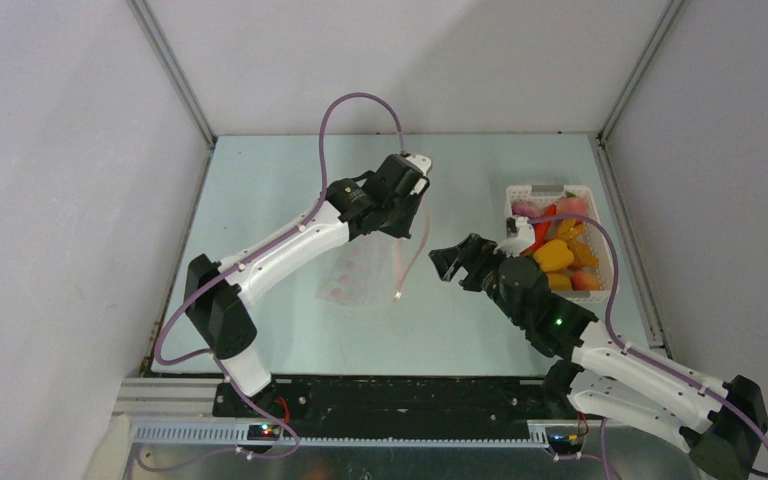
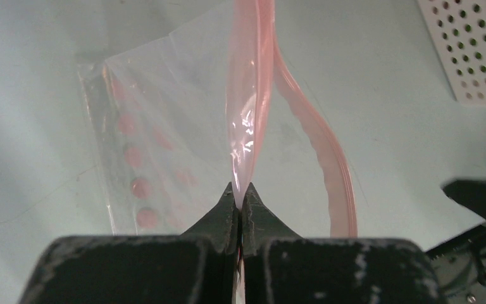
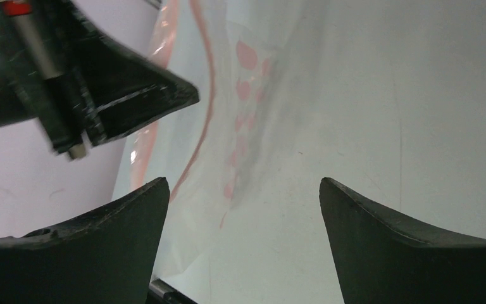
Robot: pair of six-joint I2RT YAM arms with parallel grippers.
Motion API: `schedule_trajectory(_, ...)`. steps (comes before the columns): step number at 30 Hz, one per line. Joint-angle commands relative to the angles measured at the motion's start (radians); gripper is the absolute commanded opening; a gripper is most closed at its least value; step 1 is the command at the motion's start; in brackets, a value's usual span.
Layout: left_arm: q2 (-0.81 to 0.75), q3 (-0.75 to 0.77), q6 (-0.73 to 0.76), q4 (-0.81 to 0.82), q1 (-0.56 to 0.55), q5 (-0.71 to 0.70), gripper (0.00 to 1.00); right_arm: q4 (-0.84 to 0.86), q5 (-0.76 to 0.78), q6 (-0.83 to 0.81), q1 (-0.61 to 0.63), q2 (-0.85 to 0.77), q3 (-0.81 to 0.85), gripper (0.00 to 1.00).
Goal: Place the food in the zip-top bag and seal the zipper
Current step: Open the zipper of the food storage bag at the center of the board.
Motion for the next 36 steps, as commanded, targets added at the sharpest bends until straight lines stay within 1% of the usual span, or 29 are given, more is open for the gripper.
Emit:
schedule_trajectory(1,-0.030,-0.007,-0.024,0.021,-0.016,0.051,0.00,-0.012,0.014,0.075,-0.033,0.047,0.012,0.90)
schedule_trajectory(8,-0.042,-0.047,-0.042,0.037,-0.031,0.058,0.00,-0.009,0.000,0.064,-0.052,0.123,0.066,0.89)
schedule_trajectory(18,-0.052,-0.071,-0.059,0.052,-0.042,0.078,0.00,0.040,-0.008,0.053,-0.050,0.106,0.072,0.88)
schedule_trajectory(22,-0.076,-0.083,-0.063,0.069,-0.055,0.093,0.00,0.076,-0.019,0.060,-0.051,0.150,0.071,0.88)
schedule_trajectory(24,-0.087,-0.090,-0.065,0.071,-0.061,0.094,0.00,0.097,-0.018,0.061,-0.054,0.190,0.072,0.86)
schedule_trajectory(26,-0.103,-0.098,-0.064,0.070,-0.065,0.089,0.00,0.102,-0.013,0.072,-0.061,0.213,0.074,0.80)
schedule_trajectory(28,-0.123,-0.106,-0.064,0.064,-0.068,0.071,0.00,0.075,-0.004,0.096,-0.071,0.250,0.081,0.70)
schedule_trajectory(29,-0.141,-0.111,-0.065,0.061,-0.068,0.058,0.00,0.066,0.000,0.103,-0.074,0.256,0.082,0.61)
schedule_trajectory(30,-0.151,-0.121,-0.066,0.062,-0.068,0.053,0.00,0.048,0.009,0.112,-0.076,0.268,0.082,0.55)
schedule_trajectory(31,-0.171,-0.127,-0.066,0.063,-0.068,0.044,0.00,0.037,0.015,0.114,-0.076,0.273,0.083,0.43)
schedule_trajectory(32,-0.182,-0.141,-0.067,0.064,-0.068,0.038,0.00,0.016,0.025,0.118,-0.077,0.280,0.083,0.37)
schedule_trajectory(33,-0.201,-0.147,-0.064,0.065,-0.068,0.021,0.00,-0.004,0.030,0.122,-0.077,0.281,0.082,0.27)
schedule_trajectory(34,-0.212,-0.161,-0.062,0.063,-0.068,0.007,0.00,-0.038,0.040,0.123,-0.078,0.282,0.082,0.23)
schedule_trajectory(35,-0.232,-0.166,-0.058,0.054,-0.068,-0.030,0.00,-0.053,0.046,0.121,-0.078,0.281,0.081,0.16)
schedule_trajectory(36,-0.241,-0.175,-0.057,0.048,-0.068,-0.053,0.00,-0.087,0.062,0.122,-0.078,0.277,0.081,0.12)
